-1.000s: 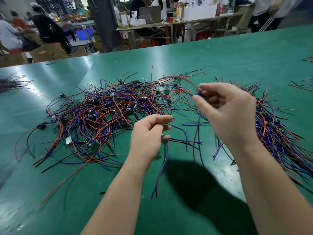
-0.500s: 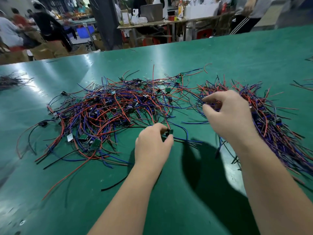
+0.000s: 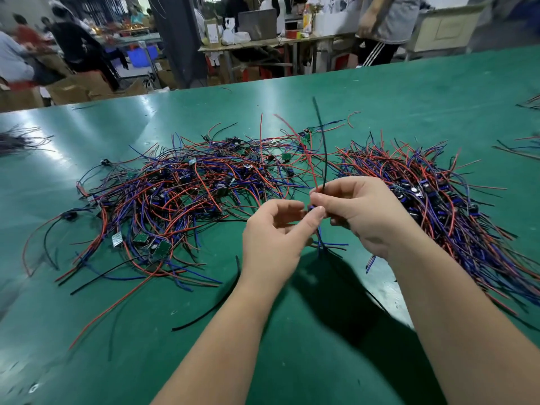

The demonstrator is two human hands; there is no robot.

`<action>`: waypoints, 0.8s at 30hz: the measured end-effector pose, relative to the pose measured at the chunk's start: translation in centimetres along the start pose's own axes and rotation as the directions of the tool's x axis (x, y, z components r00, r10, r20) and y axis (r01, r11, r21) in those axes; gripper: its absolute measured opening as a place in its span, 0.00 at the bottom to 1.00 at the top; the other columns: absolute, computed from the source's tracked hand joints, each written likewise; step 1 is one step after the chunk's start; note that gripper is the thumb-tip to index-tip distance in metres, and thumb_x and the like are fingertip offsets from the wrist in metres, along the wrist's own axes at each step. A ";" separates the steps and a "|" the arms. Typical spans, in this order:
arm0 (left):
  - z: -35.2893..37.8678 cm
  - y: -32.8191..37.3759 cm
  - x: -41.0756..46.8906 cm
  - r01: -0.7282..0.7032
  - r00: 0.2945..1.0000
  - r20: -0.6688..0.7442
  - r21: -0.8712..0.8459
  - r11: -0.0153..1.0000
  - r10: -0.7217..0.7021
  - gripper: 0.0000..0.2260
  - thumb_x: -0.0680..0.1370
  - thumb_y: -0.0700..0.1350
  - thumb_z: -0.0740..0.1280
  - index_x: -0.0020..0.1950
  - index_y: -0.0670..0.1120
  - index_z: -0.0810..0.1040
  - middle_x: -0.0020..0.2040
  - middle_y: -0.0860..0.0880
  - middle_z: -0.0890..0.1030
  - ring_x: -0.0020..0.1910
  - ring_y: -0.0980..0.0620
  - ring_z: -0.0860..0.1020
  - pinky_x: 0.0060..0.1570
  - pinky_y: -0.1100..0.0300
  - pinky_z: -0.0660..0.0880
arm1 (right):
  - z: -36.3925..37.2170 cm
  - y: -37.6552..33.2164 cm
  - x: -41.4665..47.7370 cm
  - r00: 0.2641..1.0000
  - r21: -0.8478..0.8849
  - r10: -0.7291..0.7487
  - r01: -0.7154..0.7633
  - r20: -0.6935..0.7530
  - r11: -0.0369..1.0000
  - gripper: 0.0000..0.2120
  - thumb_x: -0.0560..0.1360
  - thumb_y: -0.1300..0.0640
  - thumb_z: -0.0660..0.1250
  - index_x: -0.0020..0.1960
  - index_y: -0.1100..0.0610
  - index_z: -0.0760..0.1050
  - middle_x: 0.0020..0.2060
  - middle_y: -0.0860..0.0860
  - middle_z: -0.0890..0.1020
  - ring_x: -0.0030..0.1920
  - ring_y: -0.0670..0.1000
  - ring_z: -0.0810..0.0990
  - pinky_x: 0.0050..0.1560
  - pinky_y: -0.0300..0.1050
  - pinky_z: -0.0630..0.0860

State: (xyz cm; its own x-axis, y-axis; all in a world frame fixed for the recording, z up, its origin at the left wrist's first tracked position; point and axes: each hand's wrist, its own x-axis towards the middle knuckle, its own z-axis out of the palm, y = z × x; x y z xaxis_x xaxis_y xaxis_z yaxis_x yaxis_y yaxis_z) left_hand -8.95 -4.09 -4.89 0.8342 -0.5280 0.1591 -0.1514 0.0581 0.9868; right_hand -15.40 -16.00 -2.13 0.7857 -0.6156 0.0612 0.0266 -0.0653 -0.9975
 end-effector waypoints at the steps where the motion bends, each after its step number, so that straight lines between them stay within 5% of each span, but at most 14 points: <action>1: 0.1 0.1 0.0 0.073 0.997 0.027 -0.091 0.993 -0.070 0.10 0.69 0.44 0.77 0.46 0.45 0.80 0.39 0.47 0.84 0.36 0.49 0.83 0.37 0.57 0.80 | 0.0 0.0 0.0 1.000 0.016 0.011 -0.011 0.005 1.000 0.06 0.71 0.64 0.72 0.37 0.56 0.80 0.28 0.48 0.81 0.27 0.42 0.76 0.27 0.32 0.70; 6: -0.1 0.8 0.0 0.277 0.957 0.160 -0.260 0.925 -0.241 0.05 0.72 0.37 0.72 0.47 0.41 0.80 0.32 0.49 0.82 0.30 0.55 0.80 0.30 0.65 0.77 | 0.0 0.0 0.0 1.000 -0.059 0.009 -0.010 -0.004 0.998 0.06 0.73 0.64 0.70 0.40 0.54 0.80 0.31 0.48 0.83 0.30 0.43 0.79 0.28 0.30 0.68; 11: -0.4 1.7 -0.4 0.452 0.849 0.388 -0.183 0.873 -0.358 0.02 0.75 0.37 0.69 0.44 0.43 0.79 0.31 0.49 0.82 0.29 0.53 0.82 0.27 0.66 0.77 | -0.9 -0.3 0.3 0.993 -0.046 0.009 -0.015 -0.120 0.999 0.08 0.76 0.64 0.66 0.40 0.56 0.78 0.26 0.46 0.82 0.27 0.41 0.78 0.27 0.29 0.68; 17: -1.0 2.0 -1.0 0.479 0.673 0.633 0.020 0.878 -0.382 0.06 0.76 0.36 0.67 0.45 0.44 0.82 0.33 0.48 0.81 0.30 0.53 0.82 0.30 0.65 0.77 | -2.7 -0.8 0.7 0.960 0.070 0.063 -0.045 -0.272 0.997 0.07 0.76 0.67 0.64 0.42 0.60 0.77 0.30 0.51 0.82 0.27 0.44 0.80 0.25 0.32 0.70; 24: -2.1 2.4 -1.0 0.429 0.561 0.722 0.165 0.888 -0.405 0.06 0.72 0.37 0.69 0.44 0.46 0.84 0.32 0.49 0.80 0.31 0.52 0.82 0.29 0.65 0.76 | -1.5 -1.1 0.6 0.982 0.221 0.083 -0.044 -0.170 0.974 0.09 0.75 0.70 0.64 0.40 0.59 0.75 0.25 0.50 0.80 0.25 0.45 0.75 0.26 0.33 0.69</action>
State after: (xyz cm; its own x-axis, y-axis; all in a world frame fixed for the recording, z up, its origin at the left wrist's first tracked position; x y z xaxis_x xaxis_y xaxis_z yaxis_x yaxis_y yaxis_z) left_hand -9.05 -1.63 -2.59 0.1462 -0.9314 -0.3333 0.1356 -0.3148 0.9394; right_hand -15.83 -17.47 -0.91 0.6688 -0.7433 -0.0167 0.1277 0.1370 -0.9823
